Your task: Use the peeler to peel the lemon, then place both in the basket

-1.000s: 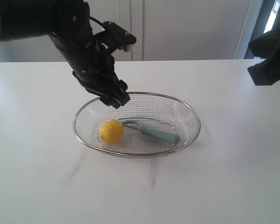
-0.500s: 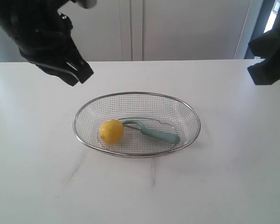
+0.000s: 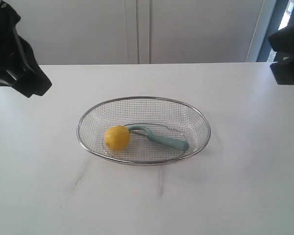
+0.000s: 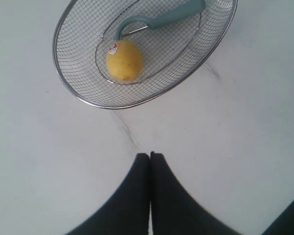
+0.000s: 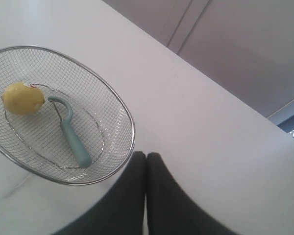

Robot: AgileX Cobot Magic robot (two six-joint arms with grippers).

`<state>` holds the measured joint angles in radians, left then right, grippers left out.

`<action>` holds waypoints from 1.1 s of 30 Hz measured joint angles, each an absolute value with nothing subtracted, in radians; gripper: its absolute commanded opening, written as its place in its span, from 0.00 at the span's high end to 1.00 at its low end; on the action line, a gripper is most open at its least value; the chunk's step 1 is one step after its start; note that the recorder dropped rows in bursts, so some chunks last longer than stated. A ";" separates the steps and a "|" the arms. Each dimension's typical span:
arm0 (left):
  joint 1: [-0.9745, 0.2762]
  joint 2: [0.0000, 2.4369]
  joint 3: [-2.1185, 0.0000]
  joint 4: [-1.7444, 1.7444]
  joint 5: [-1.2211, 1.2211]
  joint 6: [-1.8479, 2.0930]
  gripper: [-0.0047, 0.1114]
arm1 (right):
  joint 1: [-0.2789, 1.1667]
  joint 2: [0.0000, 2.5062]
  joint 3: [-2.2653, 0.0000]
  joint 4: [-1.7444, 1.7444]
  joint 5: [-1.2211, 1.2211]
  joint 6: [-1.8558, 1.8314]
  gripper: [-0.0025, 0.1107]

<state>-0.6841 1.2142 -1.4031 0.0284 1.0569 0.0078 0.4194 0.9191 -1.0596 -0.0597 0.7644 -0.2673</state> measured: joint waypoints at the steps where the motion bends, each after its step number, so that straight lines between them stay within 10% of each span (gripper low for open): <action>1: -0.684 1.214 -1.403 0.028 1.057 0.008 0.96 | 0.419 0.907 -1.060 -0.060 0.762 -0.267 0.98; 23: -0.669 1.117 -1.398 0.027 1.051 0.008 0.96 | 0.419 0.822 -1.060 -0.060 0.724 -0.265 0.98; 33: -0.401 0.766 -1.169 0.027 1.006 0.012 0.96 | 0.419 0.822 -1.060 -0.060 0.724 -0.265 0.98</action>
<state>-0.4005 0.7657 -1.1689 0.0265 1.0064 0.0118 0.4194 0.8216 -1.0596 -0.0597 0.7241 -0.2654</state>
